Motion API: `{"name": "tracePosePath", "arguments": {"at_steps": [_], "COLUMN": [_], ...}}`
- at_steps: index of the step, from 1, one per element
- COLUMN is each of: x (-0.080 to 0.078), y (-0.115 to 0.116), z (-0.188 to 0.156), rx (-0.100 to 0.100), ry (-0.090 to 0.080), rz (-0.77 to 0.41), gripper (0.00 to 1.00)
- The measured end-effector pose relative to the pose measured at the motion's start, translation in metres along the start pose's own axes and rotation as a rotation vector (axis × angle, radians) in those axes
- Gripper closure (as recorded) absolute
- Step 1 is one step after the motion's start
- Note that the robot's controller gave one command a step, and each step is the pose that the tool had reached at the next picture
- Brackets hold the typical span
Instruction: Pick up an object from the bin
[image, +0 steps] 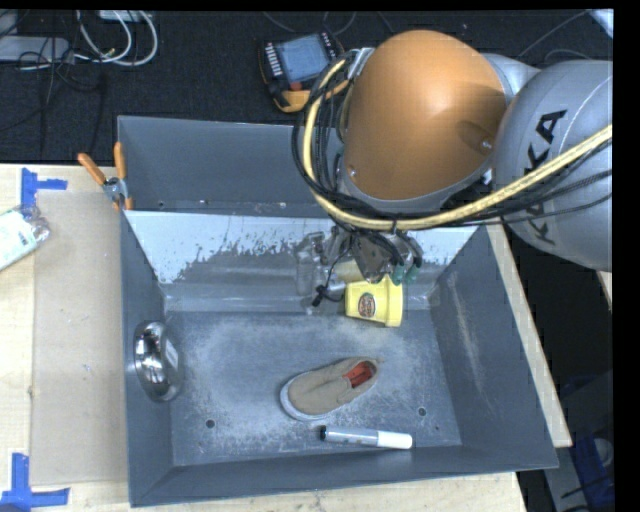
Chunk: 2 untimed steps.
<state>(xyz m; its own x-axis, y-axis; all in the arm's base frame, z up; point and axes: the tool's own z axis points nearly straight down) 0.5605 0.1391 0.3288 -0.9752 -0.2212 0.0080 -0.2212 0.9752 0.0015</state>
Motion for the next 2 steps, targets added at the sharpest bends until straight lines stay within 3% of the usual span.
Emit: {"name": "tracePosePath", "arguments": {"at_steps": [1, 2], "x": [-0.023, -0.004], "y": [0.011, 0.079], "z": [0.069, 0.19], "rx": [0.0, -0.003], "ry": [0.004, 0.011], "rz": [0.204, -0.516], "gripper": [1.0, 1.0]}}
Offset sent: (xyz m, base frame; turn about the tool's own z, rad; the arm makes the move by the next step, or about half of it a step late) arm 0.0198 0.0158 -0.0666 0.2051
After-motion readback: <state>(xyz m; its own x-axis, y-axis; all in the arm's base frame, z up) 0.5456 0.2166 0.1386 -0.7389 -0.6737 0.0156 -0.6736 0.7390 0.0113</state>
